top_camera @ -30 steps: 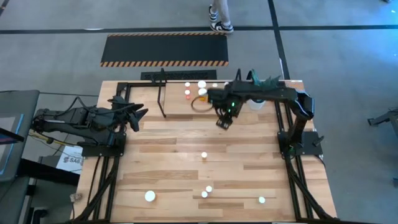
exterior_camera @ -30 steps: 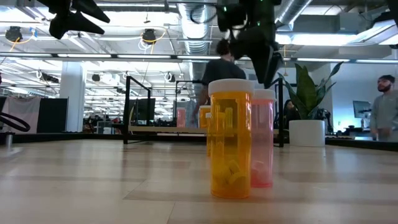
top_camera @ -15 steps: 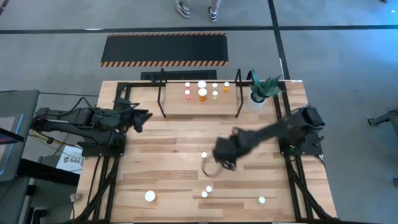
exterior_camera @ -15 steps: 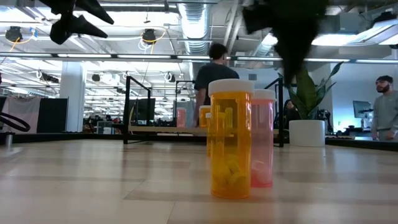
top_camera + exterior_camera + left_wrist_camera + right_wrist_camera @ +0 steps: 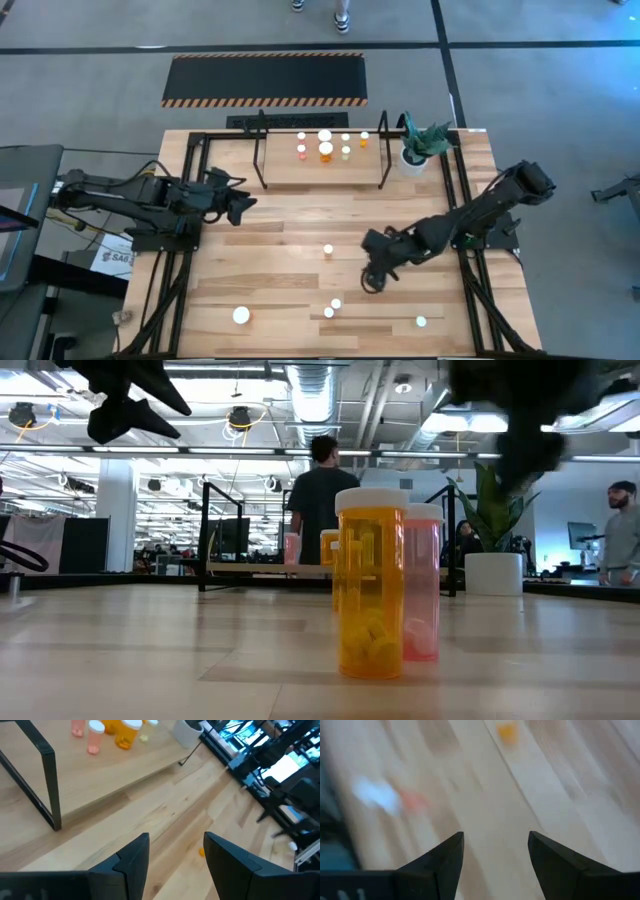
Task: Pick and place medicine bottles onto shelf by color
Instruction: Put the top small orange pill bottle on the shelf aligned with the other small orange pill bottle
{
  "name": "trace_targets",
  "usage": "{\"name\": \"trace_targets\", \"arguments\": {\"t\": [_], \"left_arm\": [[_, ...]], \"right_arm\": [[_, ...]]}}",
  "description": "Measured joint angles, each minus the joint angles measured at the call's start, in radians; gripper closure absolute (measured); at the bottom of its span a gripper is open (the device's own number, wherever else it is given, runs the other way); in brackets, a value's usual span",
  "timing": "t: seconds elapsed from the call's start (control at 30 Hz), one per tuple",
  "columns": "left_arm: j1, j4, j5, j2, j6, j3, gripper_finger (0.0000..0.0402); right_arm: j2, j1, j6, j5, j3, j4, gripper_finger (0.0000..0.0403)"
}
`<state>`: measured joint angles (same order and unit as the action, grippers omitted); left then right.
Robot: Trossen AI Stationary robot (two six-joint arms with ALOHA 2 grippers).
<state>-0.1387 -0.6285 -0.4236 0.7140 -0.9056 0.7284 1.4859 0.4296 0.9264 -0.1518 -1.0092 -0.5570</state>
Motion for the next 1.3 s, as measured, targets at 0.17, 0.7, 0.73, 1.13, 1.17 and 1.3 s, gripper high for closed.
{"name": "trace_targets", "arguments": {"t": [0.17,0.7,0.73,1.13,1.17,1.3], "left_arm": [[0.000,0.003,0.000,0.008,-0.001,0.000,0.0228],[0.000,0.010,0.060,-0.058,0.022,0.000,0.0228],[0.000,0.014,0.060,-0.061,0.029,0.000,0.0228],[0.000,0.007,0.077,-0.069,0.060,0.000,0.0228],[0.000,0.006,0.078,-0.069,0.060,0.000,0.0228],[0.000,0.006,0.078,-0.069,0.060,0.000,0.0228]], "right_arm": [[0.056,-0.046,0.000,-0.007,-0.002,0.357,0.0158],[0.188,-0.249,0.014,0.253,-0.089,0.541,0.0159],[0.182,-0.260,-0.013,0.253,-0.096,0.525,0.0159],[0.186,-0.288,-0.224,0.259,-0.119,0.374,0.0159],[0.186,-0.291,-0.234,0.259,-0.119,0.375,0.0159],[0.186,-0.302,-0.189,0.261,-0.119,0.373,0.0159]]}}
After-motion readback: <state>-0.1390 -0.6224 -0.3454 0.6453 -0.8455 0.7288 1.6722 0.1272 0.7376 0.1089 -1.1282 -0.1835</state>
